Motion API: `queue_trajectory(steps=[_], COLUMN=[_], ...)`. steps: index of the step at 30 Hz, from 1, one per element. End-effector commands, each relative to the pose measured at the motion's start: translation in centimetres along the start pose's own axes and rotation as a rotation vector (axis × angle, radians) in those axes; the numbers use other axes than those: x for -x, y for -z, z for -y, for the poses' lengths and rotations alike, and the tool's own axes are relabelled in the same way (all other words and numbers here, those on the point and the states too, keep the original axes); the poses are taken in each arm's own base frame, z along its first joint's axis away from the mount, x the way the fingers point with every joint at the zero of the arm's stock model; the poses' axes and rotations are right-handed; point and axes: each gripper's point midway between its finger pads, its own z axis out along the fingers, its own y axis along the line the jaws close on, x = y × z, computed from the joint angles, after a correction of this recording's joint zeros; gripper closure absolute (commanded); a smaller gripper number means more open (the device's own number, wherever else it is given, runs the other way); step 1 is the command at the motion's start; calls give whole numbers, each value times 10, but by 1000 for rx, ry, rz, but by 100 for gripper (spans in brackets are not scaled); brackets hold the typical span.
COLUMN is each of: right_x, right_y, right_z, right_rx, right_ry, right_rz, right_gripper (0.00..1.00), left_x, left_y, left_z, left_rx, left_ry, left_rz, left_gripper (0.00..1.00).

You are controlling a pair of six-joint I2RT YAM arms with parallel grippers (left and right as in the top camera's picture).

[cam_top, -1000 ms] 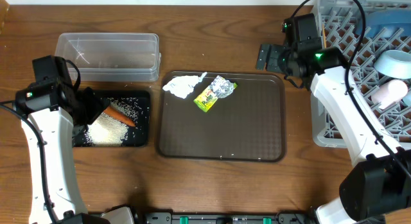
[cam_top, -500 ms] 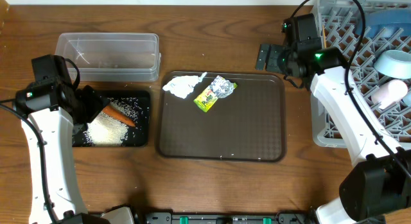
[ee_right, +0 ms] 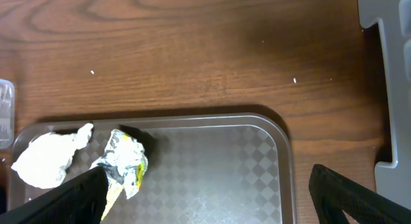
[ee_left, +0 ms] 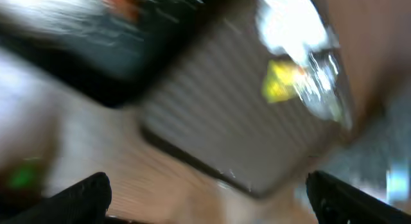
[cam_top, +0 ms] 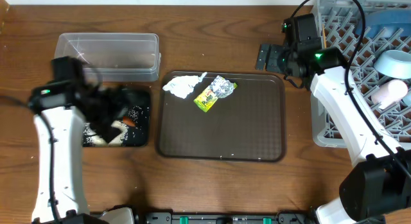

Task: Sort waste into correct bins and load items into the dishwasher rack
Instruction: 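Reach the left gripper over the brown tray to the foil wrapper, then close the left gripper on the foil wrapper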

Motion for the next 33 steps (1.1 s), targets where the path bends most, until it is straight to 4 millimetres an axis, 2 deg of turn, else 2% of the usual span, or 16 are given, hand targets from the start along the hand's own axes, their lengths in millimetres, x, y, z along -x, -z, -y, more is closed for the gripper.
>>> queue_trajectory(steps=[1, 4, 8, 11, 14, 19, 24, 33], right_x=[6, 6, 6, 6, 6, 6, 6, 6], right_y=[9, 9, 9, 9, 9, 9, 9, 9], right_z=[-1, -1, -1, -1, -1, -1, -1, -1], right_rx=[1, 1, 1, 1, 1, 1, 1, 1], right_ry=[-10, -11, -11, -10, -10, -10, -11, -11], right_rz=[29, 29, 29, 29, 29, 28, 29, 29], right_gripper=[1, 1, 1, 1, 1, 1, 1, 1], left_x=[-43, -53, -43, -45, -58, -75, -76, -67], left_y=[-14, -33, -58, -80, -112, -160, -203, -239], left_z=[45, 70, 74, 88, 113, 133, 142, 158], left_rx=[-130, -93, 99, 136, 117, 108, 119, 99], left_ry=[-232, -401, -426, -511, -802, -1056, -1123, -1234], left_rz=[-130, -65, 129, 177, 160, 132, 152, 220], left_gripper=[0, 0, 0, 2, 4, 4, 4, 4])
